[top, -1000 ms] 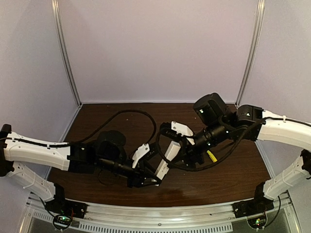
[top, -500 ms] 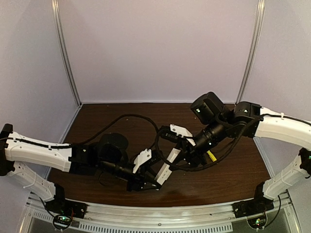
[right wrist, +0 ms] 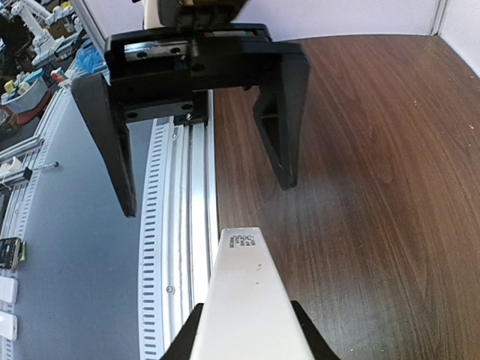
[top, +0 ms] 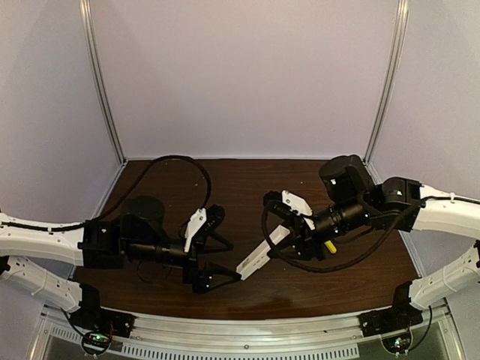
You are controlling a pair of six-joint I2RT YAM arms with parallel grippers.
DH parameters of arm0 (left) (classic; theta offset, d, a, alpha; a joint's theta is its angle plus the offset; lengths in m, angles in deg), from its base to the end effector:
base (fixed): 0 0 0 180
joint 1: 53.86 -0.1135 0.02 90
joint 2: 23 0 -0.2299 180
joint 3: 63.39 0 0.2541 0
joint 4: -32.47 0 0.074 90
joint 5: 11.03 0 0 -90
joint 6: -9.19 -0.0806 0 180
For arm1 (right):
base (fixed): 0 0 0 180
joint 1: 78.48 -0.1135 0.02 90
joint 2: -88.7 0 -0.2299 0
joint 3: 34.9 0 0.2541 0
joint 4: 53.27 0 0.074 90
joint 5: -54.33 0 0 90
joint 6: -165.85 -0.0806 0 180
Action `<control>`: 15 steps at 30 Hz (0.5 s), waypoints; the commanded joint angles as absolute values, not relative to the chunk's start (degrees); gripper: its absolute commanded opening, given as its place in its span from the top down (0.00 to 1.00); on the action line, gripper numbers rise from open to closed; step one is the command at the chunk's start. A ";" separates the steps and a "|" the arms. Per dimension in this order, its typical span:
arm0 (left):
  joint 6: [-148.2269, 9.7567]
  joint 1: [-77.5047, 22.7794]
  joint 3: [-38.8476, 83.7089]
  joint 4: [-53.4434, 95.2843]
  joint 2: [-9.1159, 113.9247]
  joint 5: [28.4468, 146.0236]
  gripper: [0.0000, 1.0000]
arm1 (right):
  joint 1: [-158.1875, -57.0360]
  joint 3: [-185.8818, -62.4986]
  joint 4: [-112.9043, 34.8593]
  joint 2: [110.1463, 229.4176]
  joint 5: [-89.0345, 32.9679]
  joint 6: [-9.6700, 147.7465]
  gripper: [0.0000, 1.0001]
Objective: Unload the batteries from the remote control
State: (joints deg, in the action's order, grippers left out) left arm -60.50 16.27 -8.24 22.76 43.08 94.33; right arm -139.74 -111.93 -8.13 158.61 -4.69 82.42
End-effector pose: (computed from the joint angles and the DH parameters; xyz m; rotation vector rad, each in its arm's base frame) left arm 0.0881 -0.3066 0.2220 1.0839 1.8593 -1.2560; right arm 0.1107 0.2882 0.2728 -1.5684 1.7659 1.1003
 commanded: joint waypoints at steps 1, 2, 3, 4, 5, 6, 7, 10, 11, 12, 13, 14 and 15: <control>-60.38 16.04 -12.68 29.49 37.25 90.97 0.03 | -139.68 -105.18 -23.91 151.74 -10.80 74.43 1.00; -60.23 16.03 -13.21 29.75 36.15 89.80 0.03 | -139.70 -103.01 -26.83 150.84 -11.09 73.16 1.00; -59.65 16.06 -13.60 29.73 35.17 88.28 0.03 | -139.67 -100.67 -30.45 149.04 -10.45 72.36 1.00; -58.95 16.08 -13.95 29.72 34.27 86.80 0.03 | -139.74 -98.37 -33.45 147.81 -9.92 72.03 1.00; -58.26 16.02 -14.21 29.67 33.53 85.43 0.02 | -139.69 -96.22 -36.18 146.78 -9.48 71.76 1.00; -57.56 16.07 -14.41 29.65 32.91 84.45 0.03 | -139.66 -94.05 -38.87 145.66 -9.36 71.46 1.00; -57.05 16.00 -14.59 29.67 32.35 83.94 0.03 | -139.67 -92.03 -42.22 144.74 -9.47 71.27 1.00; -55.96 16.01 -15.41 30.72 31.04 83.08 0.08 | -139.66 -87.27 -51.17 143.12 -6.95 71.25 1.00; -55.61 15.98 -15.84 31.31 30.49 82.90 0.09 | -139.66 -86.04 -54.25 142.90 -5.50 71.20 1.00; -55.07 15.96 -16.41 31.84 29.85 82.81 0.09 | -139.68 -84.79 -57.01 142.59 -4.44 71.04 1.00; -54.60 15.97 -16.83 32.31 29.18 82.72 0.09 | -139.69 -83.84 -59.73 142.50 -3.68 70.88 1.00; -54.16 15.93 -17.20 32.57 28.45 82.63 0.10 | -139.69 -83.00 -61.74 142.49 -3.25 70.78 1.00; -53.77 15.91 -17.52 32.68 27.78 82.66 0.10 | -139.72 -82.43 -63.66 142.61 -3.09 70.63 1.00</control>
